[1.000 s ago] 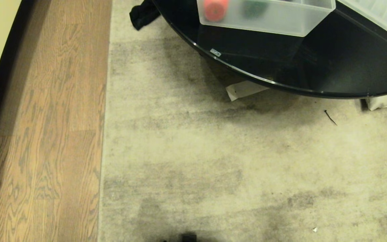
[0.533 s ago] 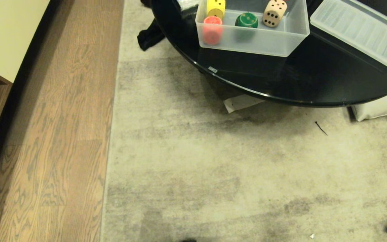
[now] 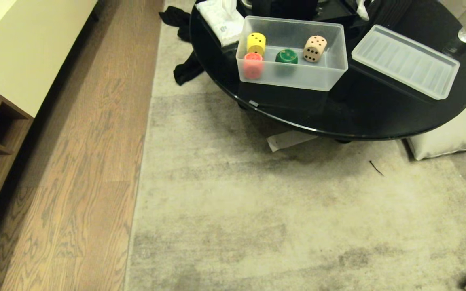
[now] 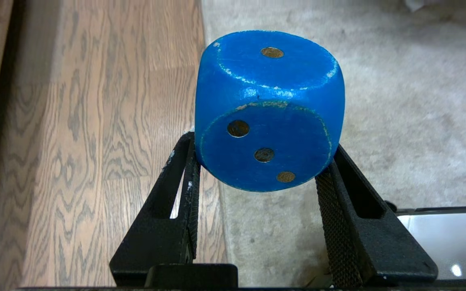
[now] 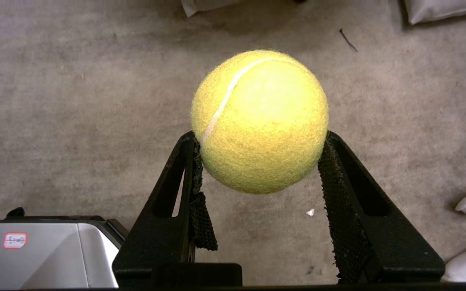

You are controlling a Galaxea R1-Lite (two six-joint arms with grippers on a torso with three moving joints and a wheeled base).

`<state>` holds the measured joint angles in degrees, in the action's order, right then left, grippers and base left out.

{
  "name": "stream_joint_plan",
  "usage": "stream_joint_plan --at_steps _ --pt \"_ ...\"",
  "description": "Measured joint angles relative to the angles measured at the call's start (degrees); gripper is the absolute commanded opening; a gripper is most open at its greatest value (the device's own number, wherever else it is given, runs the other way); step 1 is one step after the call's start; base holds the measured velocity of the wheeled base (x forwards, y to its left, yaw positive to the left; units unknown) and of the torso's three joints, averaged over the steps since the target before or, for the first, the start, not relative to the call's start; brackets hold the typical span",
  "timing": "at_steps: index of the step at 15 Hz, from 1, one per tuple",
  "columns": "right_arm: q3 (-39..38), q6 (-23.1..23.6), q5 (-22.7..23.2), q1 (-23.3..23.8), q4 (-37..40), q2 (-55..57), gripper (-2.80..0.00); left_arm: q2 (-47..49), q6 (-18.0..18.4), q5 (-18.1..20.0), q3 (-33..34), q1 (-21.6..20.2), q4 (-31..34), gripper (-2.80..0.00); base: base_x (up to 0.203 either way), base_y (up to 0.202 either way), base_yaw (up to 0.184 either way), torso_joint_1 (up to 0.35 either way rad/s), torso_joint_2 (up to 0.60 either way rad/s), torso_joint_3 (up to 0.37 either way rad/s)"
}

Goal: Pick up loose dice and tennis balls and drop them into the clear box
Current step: Put the toys in the box

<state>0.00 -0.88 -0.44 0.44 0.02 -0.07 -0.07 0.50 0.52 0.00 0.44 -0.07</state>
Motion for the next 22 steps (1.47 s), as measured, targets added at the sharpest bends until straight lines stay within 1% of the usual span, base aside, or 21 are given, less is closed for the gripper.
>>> stream_joint_plan --at_steps 22 --pt "0.00 0.00 0.02 0.00 0.00 0.00 -2.80 0.00 -0.34 -0.01 0.00 0.00 0.02 -2.80 0.000 0.000 0.000 0.002 0.00 0.203"
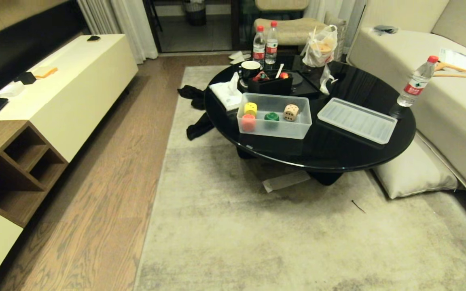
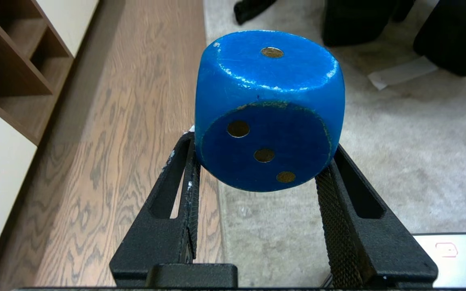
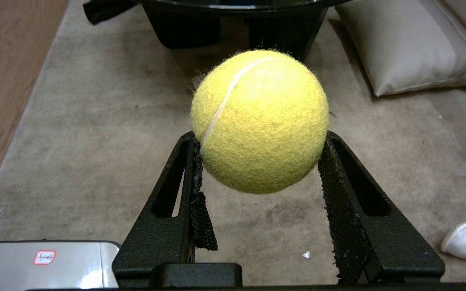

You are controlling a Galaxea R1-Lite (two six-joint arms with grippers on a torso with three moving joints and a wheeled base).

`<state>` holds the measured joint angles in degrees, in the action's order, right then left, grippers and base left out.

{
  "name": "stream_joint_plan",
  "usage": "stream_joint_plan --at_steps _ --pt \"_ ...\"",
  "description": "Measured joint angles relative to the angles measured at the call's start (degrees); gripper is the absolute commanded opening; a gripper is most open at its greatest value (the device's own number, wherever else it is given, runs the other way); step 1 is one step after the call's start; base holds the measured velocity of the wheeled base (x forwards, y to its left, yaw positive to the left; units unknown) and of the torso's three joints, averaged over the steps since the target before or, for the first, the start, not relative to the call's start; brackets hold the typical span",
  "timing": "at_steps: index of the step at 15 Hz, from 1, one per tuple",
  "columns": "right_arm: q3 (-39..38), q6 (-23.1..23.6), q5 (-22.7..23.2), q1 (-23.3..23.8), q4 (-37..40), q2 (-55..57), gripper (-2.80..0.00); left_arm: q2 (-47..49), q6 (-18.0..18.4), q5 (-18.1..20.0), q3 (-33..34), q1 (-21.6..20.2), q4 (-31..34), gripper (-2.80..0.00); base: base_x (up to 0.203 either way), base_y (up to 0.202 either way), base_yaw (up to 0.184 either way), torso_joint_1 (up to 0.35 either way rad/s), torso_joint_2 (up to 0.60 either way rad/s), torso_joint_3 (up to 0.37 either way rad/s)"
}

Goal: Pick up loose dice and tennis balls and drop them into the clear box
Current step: Put the toys in the box

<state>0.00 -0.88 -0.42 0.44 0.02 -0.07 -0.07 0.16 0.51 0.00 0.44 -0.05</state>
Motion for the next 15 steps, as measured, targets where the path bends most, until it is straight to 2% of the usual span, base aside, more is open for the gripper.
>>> stream_joint_plan --at_steps 15 --pt "0.00 0.00 -0.02 0.00 -0.02 0.00 -2.80 0.00 -0.06 0.01 0.00 0.00 -0.03 -2.80 0.000 0.000 0.000 0.001 0.00 0.199"
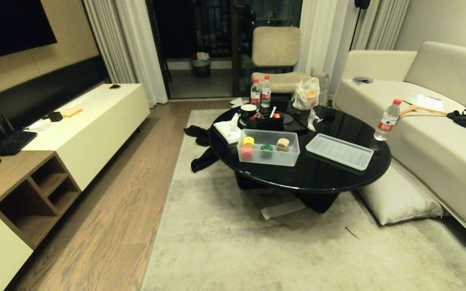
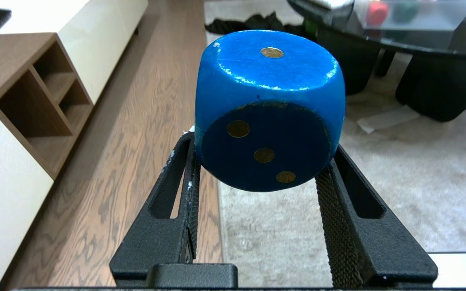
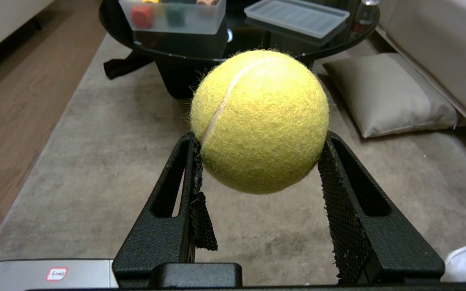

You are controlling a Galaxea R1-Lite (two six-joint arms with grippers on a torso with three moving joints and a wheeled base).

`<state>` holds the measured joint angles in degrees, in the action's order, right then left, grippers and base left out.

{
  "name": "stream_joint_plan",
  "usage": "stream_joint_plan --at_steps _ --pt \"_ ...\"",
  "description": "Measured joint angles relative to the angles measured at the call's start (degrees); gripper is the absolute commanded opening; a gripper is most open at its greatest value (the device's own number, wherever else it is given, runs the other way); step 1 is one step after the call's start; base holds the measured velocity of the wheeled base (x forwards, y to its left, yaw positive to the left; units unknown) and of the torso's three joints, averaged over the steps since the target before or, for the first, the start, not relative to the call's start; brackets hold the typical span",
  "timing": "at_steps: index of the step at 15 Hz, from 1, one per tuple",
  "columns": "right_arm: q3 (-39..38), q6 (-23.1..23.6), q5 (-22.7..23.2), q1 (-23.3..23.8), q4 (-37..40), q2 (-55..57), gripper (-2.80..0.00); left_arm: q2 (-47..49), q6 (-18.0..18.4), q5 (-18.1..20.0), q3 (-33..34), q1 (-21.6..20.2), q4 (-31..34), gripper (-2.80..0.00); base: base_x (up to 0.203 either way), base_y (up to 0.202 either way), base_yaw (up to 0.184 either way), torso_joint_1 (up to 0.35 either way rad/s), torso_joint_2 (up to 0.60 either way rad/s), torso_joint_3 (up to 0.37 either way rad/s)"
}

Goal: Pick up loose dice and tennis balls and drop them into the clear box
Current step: Put the toys in the box

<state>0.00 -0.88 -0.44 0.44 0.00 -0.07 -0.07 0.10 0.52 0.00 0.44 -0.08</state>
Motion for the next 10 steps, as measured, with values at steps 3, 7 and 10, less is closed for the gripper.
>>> stream_joint_plan --at_steps 3,7,10 --pt "0.00 0.00 0.02 0.00 0.00 0.00 -2.80 0.00 -0.02 0.00 0.00 0.00 0.02 -2.80 0.000 0.000 0.000 0.005 0.00 0.204" --pt "0.00 0.00 0.02 0.00 0.00 0.00 -2.80 0.00 0.06 0.00 0.00 0.00 -0.06 -2.80 0.000 0.000 0.000 0.005 0.00 0.123" --pt "0.00 0.00 0.00 0.00 0.00 0.00 -2.80 0.00 0.11 -0.09 0.00 0.00 0.00 -2.80 0.000 0.000 0.000 0.000 0.00 0.042"
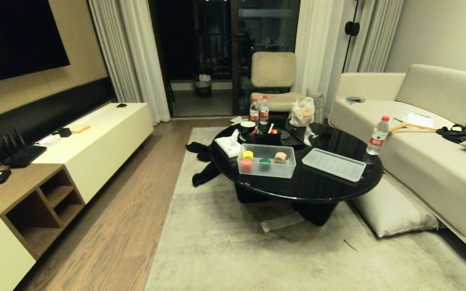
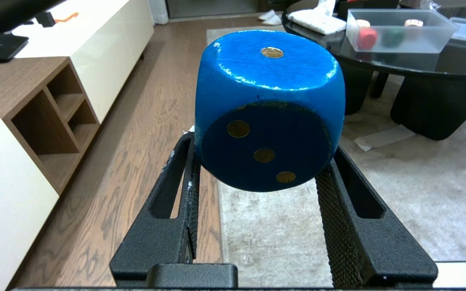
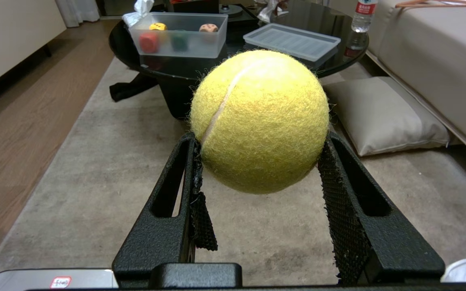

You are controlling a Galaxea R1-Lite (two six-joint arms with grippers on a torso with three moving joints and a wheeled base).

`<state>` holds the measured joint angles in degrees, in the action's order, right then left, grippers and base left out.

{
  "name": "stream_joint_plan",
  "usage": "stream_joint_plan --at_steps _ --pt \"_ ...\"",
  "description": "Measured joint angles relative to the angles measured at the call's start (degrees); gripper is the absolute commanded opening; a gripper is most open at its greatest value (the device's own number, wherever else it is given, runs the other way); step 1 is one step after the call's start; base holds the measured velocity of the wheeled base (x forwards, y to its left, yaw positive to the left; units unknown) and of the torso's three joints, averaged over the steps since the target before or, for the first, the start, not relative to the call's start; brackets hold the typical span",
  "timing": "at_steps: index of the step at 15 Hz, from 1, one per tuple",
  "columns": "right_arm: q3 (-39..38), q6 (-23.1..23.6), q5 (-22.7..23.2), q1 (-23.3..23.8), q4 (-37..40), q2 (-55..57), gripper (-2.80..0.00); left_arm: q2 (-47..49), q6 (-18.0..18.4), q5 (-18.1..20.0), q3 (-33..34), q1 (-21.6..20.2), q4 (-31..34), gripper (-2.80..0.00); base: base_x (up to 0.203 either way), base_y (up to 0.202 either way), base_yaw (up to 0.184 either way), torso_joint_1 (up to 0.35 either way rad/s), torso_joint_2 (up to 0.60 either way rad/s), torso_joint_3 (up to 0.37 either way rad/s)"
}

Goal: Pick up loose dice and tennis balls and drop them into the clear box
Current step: Put the toys in the box

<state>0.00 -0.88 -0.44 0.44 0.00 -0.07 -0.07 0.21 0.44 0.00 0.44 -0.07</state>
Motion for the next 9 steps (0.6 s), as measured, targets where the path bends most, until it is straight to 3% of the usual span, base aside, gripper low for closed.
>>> stream_joint_plan --at_steps 9 --pt "0.00 0.02 -0.02 0.00 0.00 0.00 -2.80 0.00 -0.02 -0.01 0.00 0.00 -0.02 -2.80 0.000 0.000 0.000 0.001 0.00 0.008"
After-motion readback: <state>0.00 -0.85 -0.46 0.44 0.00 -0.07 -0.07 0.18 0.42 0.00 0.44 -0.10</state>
